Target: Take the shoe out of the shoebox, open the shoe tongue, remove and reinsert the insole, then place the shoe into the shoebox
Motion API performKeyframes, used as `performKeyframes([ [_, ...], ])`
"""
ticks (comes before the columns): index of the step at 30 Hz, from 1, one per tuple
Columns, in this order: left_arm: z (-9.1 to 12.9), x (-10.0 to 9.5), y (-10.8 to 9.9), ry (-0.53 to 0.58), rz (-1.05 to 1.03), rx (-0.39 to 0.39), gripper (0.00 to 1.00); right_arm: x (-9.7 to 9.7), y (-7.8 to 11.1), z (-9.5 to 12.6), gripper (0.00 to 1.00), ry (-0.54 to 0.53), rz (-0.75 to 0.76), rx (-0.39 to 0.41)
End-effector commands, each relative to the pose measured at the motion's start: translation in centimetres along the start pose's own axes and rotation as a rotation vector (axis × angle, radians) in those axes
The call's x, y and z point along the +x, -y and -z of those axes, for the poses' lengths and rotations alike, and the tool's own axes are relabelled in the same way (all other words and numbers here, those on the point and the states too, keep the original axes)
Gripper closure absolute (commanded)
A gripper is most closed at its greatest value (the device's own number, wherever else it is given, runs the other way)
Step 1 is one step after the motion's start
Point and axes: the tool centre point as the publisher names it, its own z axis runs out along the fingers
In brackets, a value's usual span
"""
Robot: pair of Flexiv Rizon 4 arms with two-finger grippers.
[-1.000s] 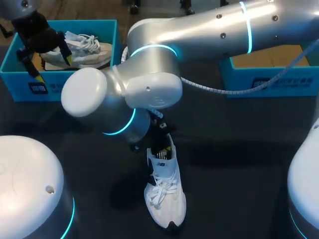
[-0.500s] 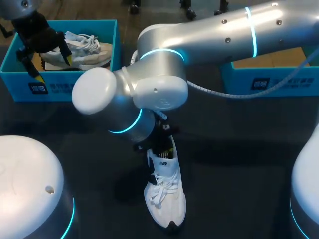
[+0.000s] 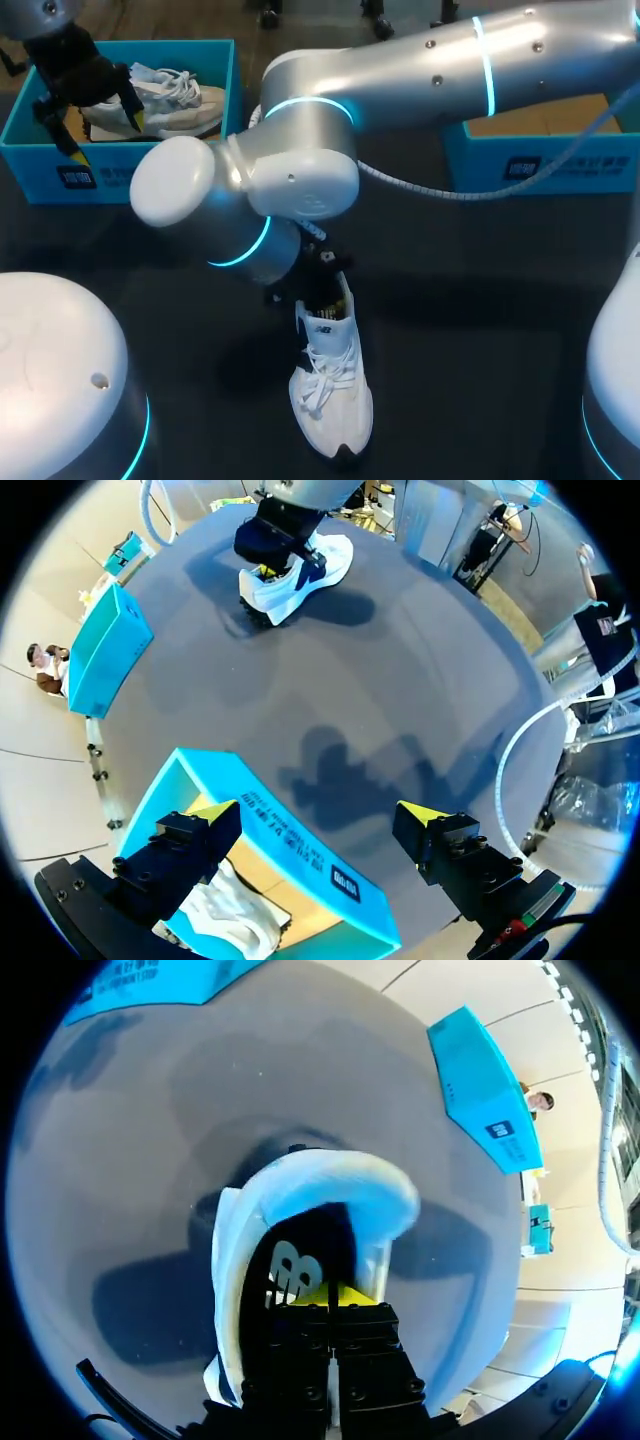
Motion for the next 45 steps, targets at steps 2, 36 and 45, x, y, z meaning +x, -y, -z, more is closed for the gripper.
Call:
performKeyframes([
  [2,0.0,0.0,0.0,-0.002,0.0,-0.001,0.0,1.1,-0.3,-1.9,1.0,-0.044,-0.178,0.018],
  [36,0.0,0.0,0.0,-0.002,0.0,-0.001,0.0,1.3,0.3,-1.9,1.0,-0.076,-0.215,0.04],
  [45,0.0,0.0,0.0,-0.002,0.0,-0.001,0.0,0.8,0.1,1.5,1.0,-0.099,-0.223,0.043],
])
